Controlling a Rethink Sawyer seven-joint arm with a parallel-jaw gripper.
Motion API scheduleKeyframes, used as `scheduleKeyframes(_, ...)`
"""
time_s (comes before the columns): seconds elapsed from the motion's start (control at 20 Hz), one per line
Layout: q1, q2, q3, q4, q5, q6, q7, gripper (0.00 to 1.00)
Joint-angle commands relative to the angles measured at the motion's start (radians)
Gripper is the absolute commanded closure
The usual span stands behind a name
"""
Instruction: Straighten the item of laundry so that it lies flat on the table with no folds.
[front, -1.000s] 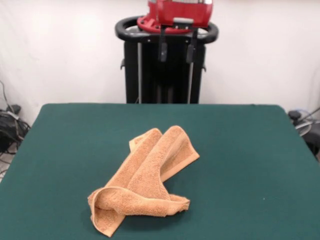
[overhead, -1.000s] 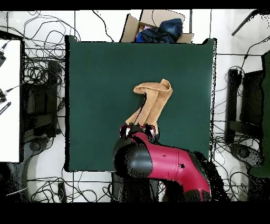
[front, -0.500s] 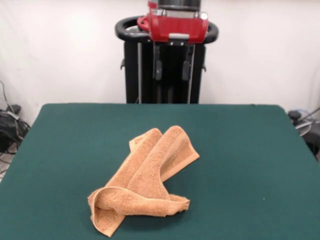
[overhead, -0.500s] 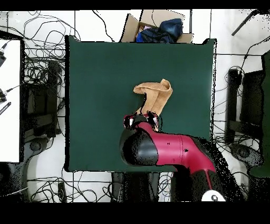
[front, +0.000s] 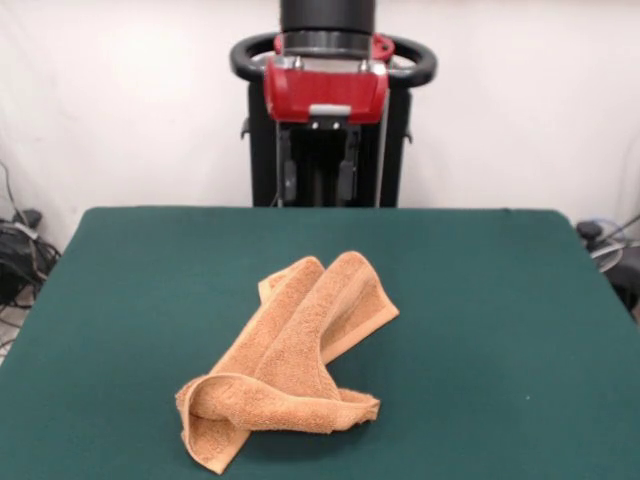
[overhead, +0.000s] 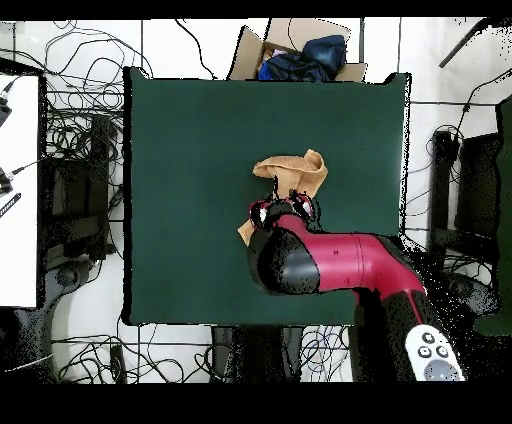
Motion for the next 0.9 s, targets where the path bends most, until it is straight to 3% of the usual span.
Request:
scheduleKeyframes(0.05, -0.020, 0.110, 0.126, -0.065, -0.112, -0.078, -0.049, 0.00)
scheduleKeyframes(0.55, -0.060, 0.120, 0.178, -0.080, -0.181, -0.102, -0.027, 0.00)
scheduleKeyframes(0.9, -0.083, 0.143, 0.200, -0.059, -0.241, -0.187, 0.011, 0.00)
